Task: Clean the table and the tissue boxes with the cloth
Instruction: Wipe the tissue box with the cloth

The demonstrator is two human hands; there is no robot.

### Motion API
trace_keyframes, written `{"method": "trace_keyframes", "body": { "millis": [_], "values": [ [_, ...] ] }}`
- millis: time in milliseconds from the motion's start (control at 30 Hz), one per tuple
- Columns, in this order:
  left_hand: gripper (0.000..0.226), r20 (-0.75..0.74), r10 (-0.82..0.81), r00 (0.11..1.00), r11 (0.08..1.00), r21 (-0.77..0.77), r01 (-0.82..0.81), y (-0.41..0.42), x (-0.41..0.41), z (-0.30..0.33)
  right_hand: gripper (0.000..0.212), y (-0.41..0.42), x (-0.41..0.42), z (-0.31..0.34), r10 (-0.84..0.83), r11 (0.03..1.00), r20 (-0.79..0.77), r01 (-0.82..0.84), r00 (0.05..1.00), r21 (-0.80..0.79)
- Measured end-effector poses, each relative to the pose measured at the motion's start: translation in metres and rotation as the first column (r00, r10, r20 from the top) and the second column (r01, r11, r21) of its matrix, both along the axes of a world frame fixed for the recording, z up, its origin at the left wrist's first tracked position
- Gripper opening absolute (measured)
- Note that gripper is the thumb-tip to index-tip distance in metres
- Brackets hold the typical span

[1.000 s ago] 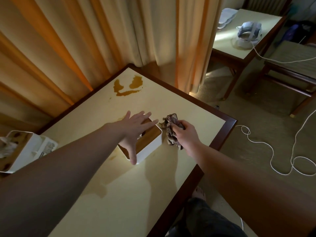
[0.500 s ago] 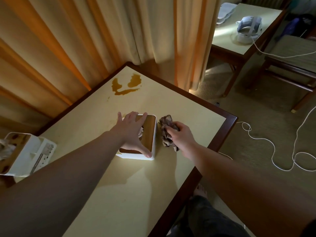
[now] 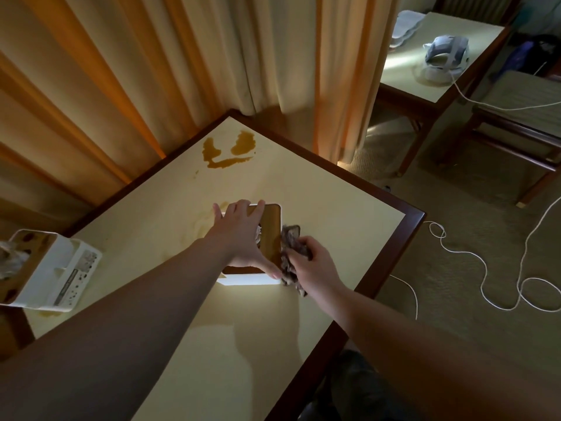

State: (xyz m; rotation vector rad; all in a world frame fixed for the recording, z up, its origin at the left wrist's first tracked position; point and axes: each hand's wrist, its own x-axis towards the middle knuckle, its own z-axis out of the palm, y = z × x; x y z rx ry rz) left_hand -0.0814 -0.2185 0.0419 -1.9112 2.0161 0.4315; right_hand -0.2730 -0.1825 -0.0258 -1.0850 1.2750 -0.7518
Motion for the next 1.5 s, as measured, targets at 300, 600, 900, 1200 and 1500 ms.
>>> {"method": "trace_keyframes", "body": {
  "millis": [300, 600, 900, 1200, 1500],
  "values": [
    [0.168, 0.008, 0.017, 1.0, 1.0, -0.001, -0.017, 0.005, 0.006, 0.001, 0.011, -0.051, 0.003, 0.021, 0.04, 0.99, -0.197, -0.066, 0.98, -0.126],
    [0.173, -0.028, -0.015, 0.999, 0.998, 0.054, 0.017, 0.009, 0.024, 0.003, 0.038, -0.055, -0.031, 0.003, 0.176, 0.875, -0.691, -0.433, 0.701, -0.217],
    [0.169, -0.155, 0.058, 0.986, 0.997, 0.058, -0.05, 0.019, 0.045, 0.012, 0.094, -0.025, -0.023, 0.015, 0.278, 0.687, -0.741, -0.666, 0.612, -0.292],
    [0.168, -0.179, 0.09, 0.98, 0.995, 0.054, -0.082, 0.036, 0.057, 0.013, 0.115, -0.034, -0.007, 0.024, 0.266, 0.488, -0.874, -0.838, 0.407, -0.242],
    [0.155, -0.101, 0.188, 0.977, 0.971, -0.127, -0.201, 0.085, 0.084, 0.005, 0.071, -0.073, 0.011, 0.046, 0.251, 0.452, -0.914, -0.873, 0.32, -0.181]
  ]
}}
